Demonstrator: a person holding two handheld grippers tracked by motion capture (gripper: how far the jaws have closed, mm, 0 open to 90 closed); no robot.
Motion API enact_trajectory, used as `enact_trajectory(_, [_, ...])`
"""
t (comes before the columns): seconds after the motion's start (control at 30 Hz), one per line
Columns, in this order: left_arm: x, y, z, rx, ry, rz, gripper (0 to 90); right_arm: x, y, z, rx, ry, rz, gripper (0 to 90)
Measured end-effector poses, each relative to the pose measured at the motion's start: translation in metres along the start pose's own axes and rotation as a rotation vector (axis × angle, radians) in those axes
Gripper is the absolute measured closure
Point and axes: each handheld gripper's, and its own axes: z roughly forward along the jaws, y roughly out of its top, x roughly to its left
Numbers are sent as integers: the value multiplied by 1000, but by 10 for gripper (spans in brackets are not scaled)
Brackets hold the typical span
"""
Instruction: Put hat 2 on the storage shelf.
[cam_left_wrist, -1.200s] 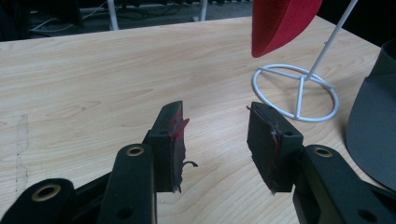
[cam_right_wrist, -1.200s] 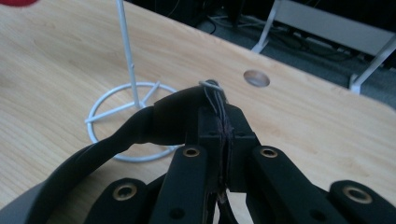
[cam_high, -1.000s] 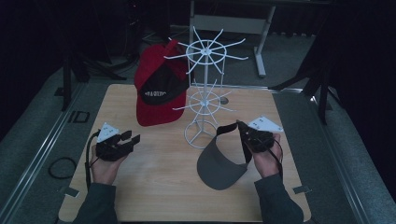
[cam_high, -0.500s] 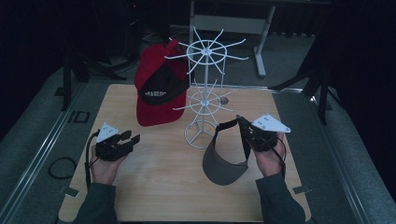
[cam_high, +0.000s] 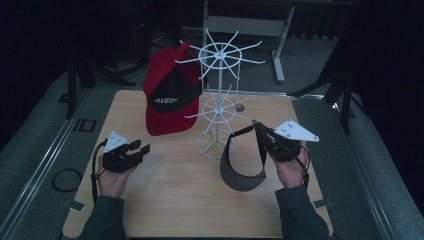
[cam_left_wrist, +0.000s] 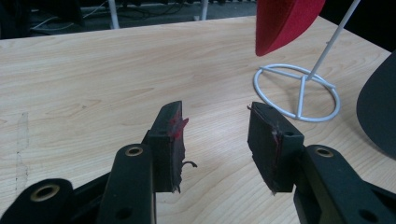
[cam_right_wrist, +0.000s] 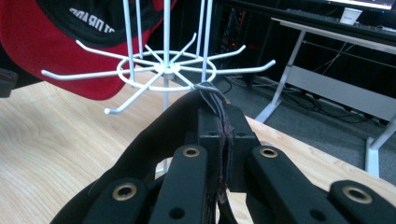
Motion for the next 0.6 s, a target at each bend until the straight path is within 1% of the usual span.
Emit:
enact_trajectory(0.1, [0, 0, 0, 1, 0, 1, 561, 0, 2, -2, -11, 11, 0, 879])
enact_trajectory(0.27, [0, 0, 0, 2, 0, 0, 561, 0, 6, -4, -27, 12, -4, 879])
enact_trajectory(0.4, [0, 0, 0, 2, -3, -6, 560, 0, 10, -5, -39, 11, -11, 879])
enact_trajectory(0.6, [0, 1, -1, 1, -3, -1, 557, 0, 14, -6, -53, 2, -15, 879])
